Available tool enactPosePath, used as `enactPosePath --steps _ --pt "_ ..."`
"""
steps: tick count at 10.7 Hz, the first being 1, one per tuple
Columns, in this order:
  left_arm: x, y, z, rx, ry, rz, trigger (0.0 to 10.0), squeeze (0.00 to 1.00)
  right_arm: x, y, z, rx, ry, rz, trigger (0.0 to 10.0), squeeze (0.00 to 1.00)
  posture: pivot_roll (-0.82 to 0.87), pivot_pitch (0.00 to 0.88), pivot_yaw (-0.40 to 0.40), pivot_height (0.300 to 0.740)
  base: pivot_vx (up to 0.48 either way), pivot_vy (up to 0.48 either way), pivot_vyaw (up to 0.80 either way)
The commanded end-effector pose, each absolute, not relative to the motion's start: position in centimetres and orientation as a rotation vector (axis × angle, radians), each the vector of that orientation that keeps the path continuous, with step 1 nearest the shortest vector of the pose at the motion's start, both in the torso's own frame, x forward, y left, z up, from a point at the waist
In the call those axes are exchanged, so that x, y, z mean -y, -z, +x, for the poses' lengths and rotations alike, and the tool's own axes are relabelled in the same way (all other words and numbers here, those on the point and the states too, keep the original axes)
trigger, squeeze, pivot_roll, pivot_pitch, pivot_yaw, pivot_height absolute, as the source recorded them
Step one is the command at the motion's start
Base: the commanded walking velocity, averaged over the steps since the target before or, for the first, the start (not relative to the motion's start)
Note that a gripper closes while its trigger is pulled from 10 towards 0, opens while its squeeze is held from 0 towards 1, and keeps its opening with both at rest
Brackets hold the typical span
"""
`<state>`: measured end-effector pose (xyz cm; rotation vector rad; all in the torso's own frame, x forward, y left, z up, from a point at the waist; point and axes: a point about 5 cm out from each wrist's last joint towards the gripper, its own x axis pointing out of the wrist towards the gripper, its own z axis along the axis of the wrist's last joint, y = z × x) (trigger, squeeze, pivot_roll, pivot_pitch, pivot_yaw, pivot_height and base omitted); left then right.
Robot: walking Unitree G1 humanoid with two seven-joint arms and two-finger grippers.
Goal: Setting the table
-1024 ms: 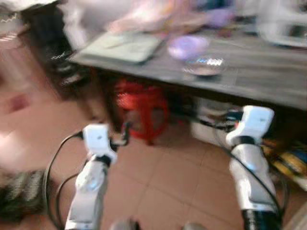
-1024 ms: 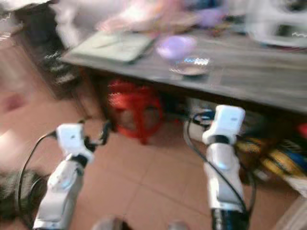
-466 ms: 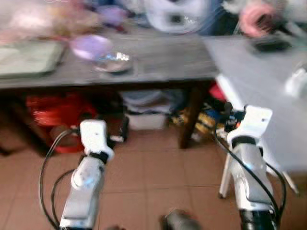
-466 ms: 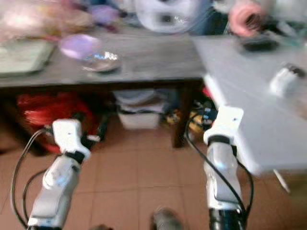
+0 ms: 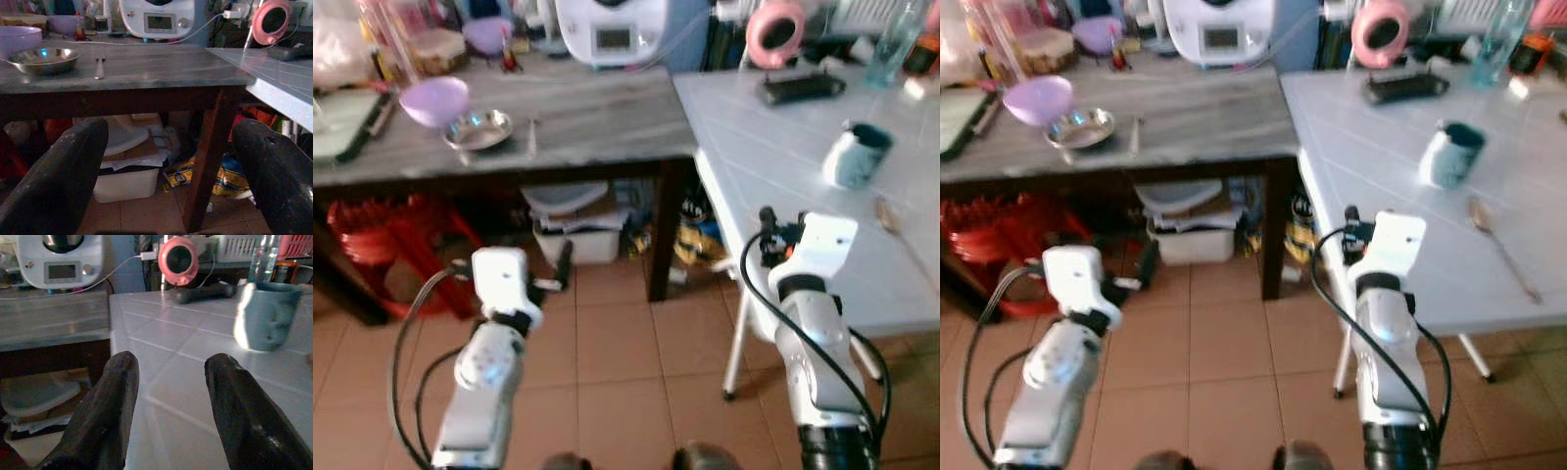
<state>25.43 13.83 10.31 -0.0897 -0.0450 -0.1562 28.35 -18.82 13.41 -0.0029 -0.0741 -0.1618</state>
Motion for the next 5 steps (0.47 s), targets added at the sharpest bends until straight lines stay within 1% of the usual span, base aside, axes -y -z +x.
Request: enactPosePath --steps 1,2,3,4,5 --pt "-13.27 -10.58 25.45 0.051 0.183 -0.096 10.0 0.00 19.23 -13.39 28.40 0.066 0.173 -0.008 10.0 0.65 -0.01 0.063 0.073 0.740 0.000 -0.469 0.00" --pt "-13.21 -10.54 25.42 0.049 0.186 -0.092 10.0 0.00 19.10 -13.34 28.39 0.065 0.165 0.005 10.0 1.00 -0.01 0.064 0.074 0.740 0.000 -0.461 0.00" --pt "-13.29 -10.40 25.44 0.040 0.185 -0.082 10.0 0.00 18.98 -13.31 28.42 0.064 0.163 0.006 10.0 1.00 0.00 0.064 0.077 0.740 0.000 -0.428 0.00" --pt "-13.47 -10.25 25.50 0.029 0.184 -0.076 10.0 0.00 18.83 -13.30 28.52 0.065 0.160 0.010 10.0 0.00 0.00 0.064 0.078 0.740 0.240 -0.412 0.00" --pt "-13.53 -10.24 25.52 0.027 0.184 -0.074 10.0 0.00 18.84 -13.24 28.58 0.060 0.163 0.012 10.0 0.00 0.00 0.064 0.079 0.740 0.244 -0.412 0.00"
